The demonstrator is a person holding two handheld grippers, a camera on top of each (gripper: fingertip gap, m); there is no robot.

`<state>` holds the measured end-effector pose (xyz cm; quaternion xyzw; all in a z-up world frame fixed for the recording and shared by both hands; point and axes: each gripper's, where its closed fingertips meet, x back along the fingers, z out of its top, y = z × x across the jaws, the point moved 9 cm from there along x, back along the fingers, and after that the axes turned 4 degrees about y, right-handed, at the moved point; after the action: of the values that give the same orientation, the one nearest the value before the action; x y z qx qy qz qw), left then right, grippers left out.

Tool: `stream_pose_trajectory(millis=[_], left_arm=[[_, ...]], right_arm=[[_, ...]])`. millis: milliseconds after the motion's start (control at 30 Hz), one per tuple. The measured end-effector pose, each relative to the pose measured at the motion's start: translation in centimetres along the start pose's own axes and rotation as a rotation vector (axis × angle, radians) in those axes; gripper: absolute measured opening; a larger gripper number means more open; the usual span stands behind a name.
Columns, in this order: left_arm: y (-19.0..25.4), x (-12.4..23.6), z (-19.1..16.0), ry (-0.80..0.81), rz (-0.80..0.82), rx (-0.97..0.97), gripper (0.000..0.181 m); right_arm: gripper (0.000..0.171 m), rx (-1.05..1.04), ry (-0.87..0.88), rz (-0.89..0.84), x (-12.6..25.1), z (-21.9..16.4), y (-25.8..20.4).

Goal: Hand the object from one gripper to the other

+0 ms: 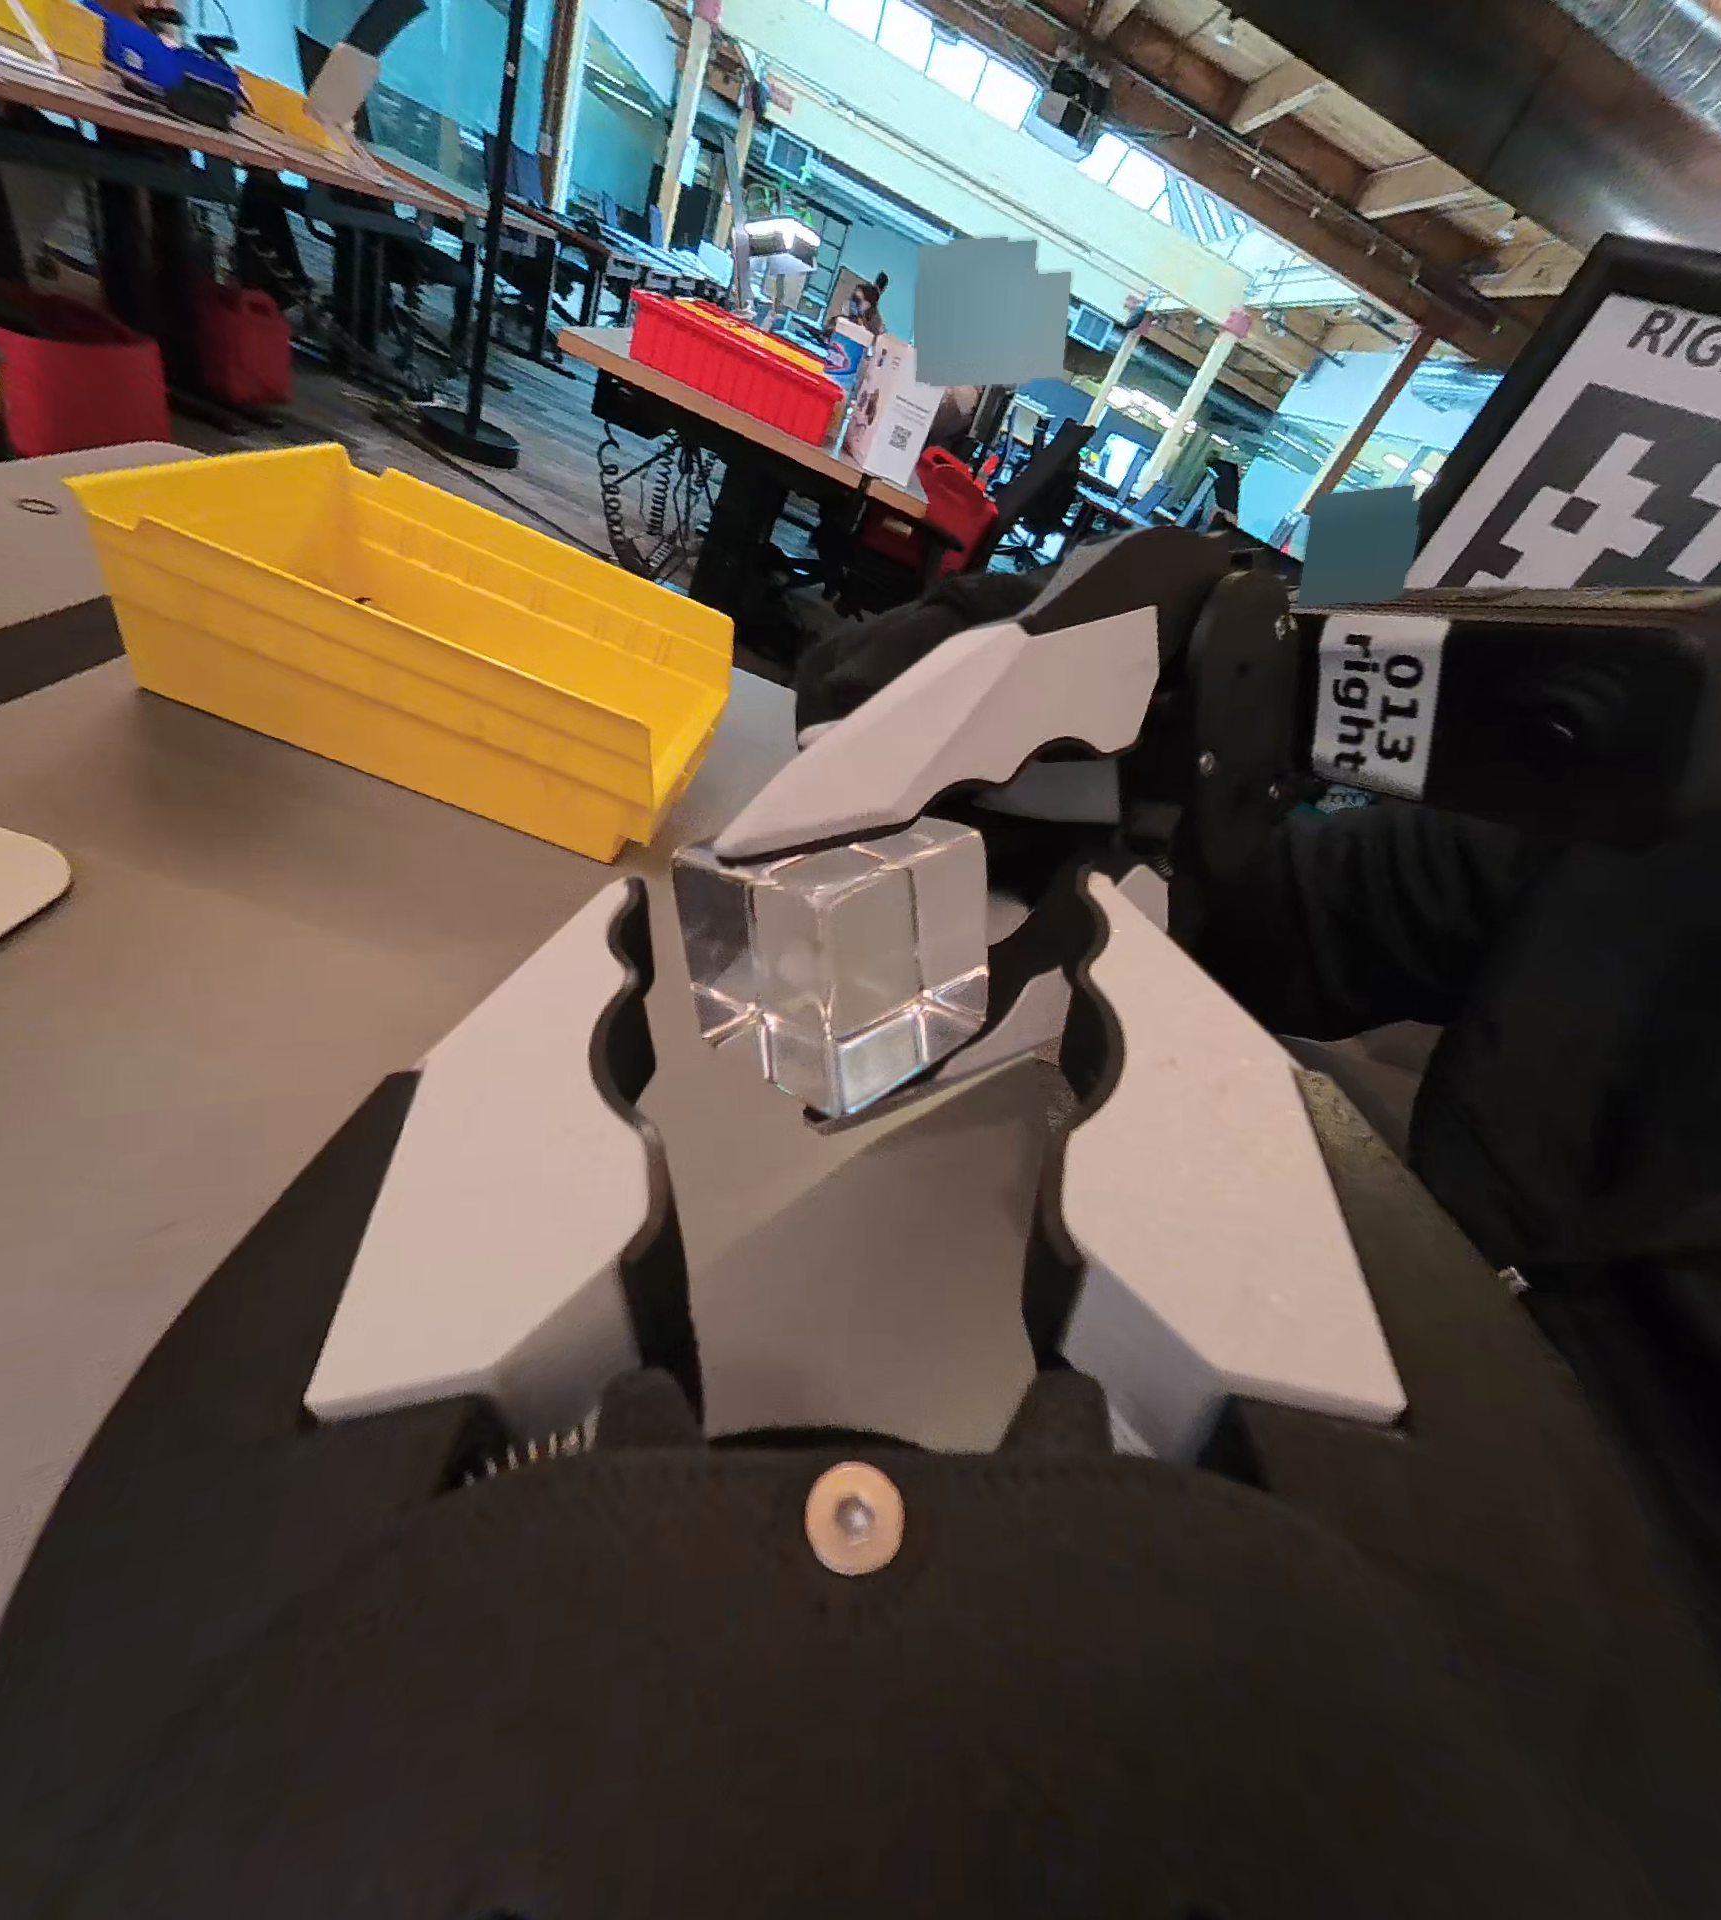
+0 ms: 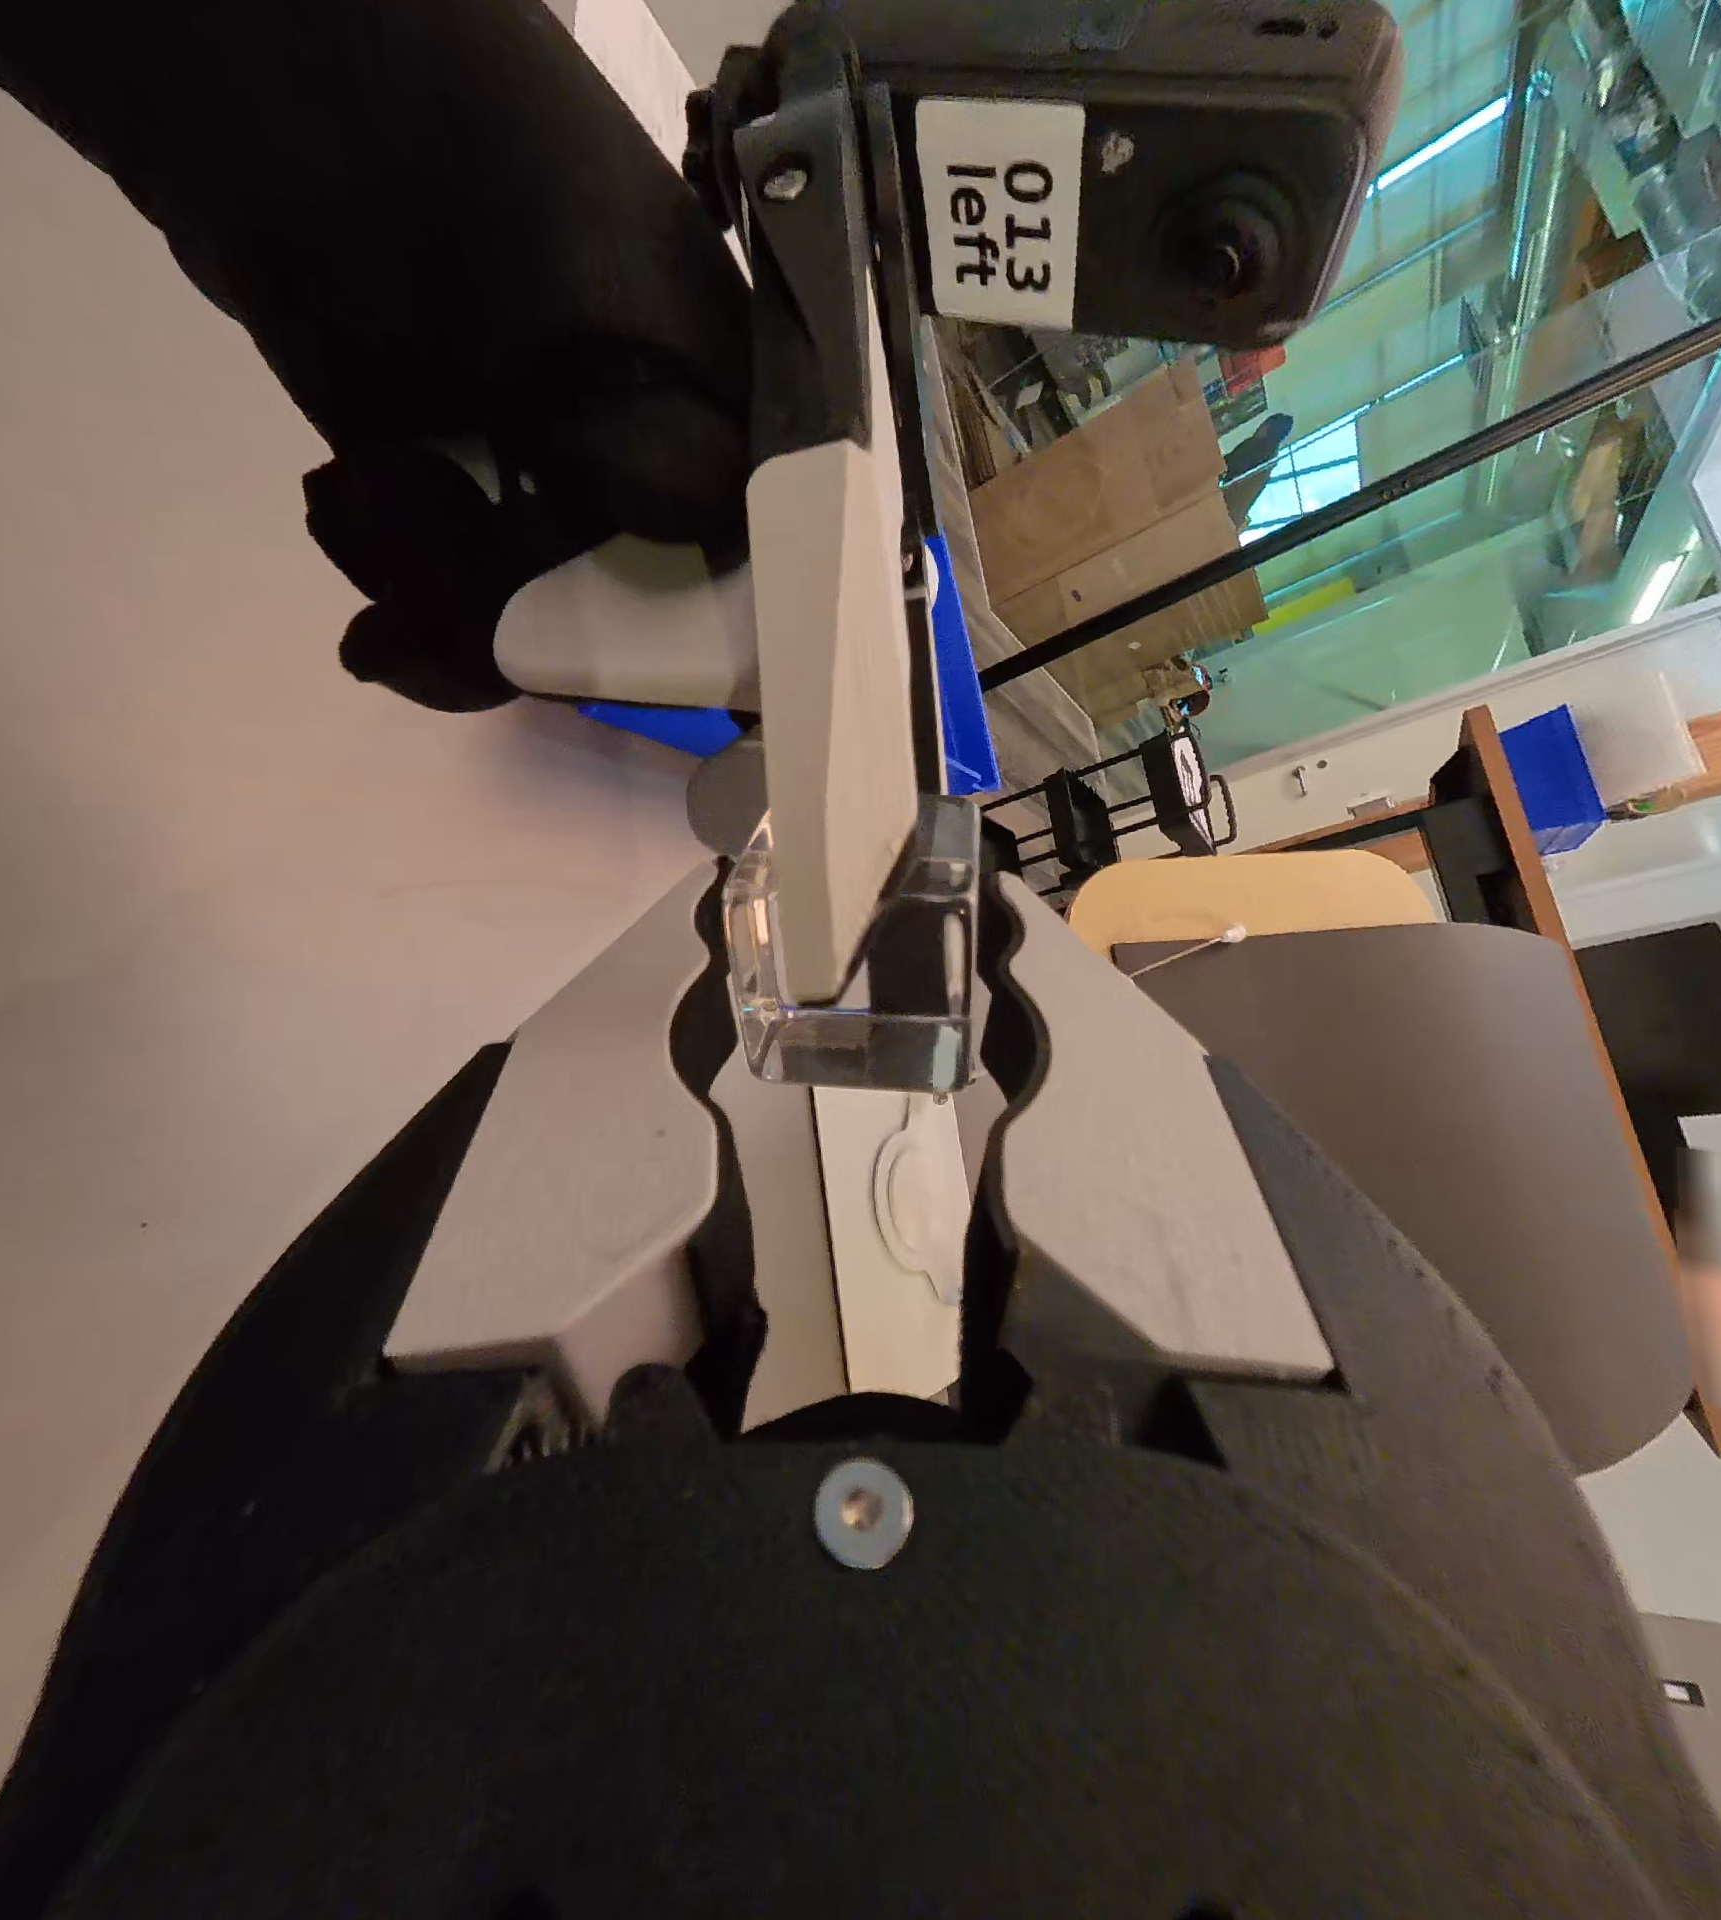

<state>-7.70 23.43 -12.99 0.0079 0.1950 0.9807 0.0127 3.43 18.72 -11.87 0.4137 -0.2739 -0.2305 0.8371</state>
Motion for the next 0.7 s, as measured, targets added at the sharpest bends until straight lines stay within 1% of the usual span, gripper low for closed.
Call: stream_pose_trajectory(millis=[67,233,500,533,567,600,700], left_arm=[[0.2,-0.2,-0.3,-0.019,-0.019,0.005,0.073],[-0.1,-0.2,-0.5,0.002,-0.027,0.030,0.060],[0.0,-0.1,-0.5,-0.002,-0.018,-0.005,0.060],[0.0,0.0,-0.5,-0.018,-0.014,-0.013,0.060],[0.0,0.1,-0.5,-0.032,0.001,-0.027,0.060],[-0.1,0.2,-0.5,-0.045,0.019,-0.046,0.060],[-0.1,0.5,-0.2,-0.132,0.123,-0.177,0.059]], right_arm=[[0.044,0.004,0.010,-0.003,0.0,0.1,-0.1],[0.044,0.010,0.021,-0.023,0.0,0.4,-0.2],[0.046,0.035,0.033,-0.040,-0.1,0.5,-0.4],[0.066,0.039,0.040,-0.042,-0.2,0.5,-0.4],[0.078,0.033,0.048,-0.041,-0.1,0.5,-0.3],[0.081,0.017,0.060,-0.036,0.1,0.4,-0.2],[0.082,-0.107,0.111,-0.021,1.2,0.0,0.6]])
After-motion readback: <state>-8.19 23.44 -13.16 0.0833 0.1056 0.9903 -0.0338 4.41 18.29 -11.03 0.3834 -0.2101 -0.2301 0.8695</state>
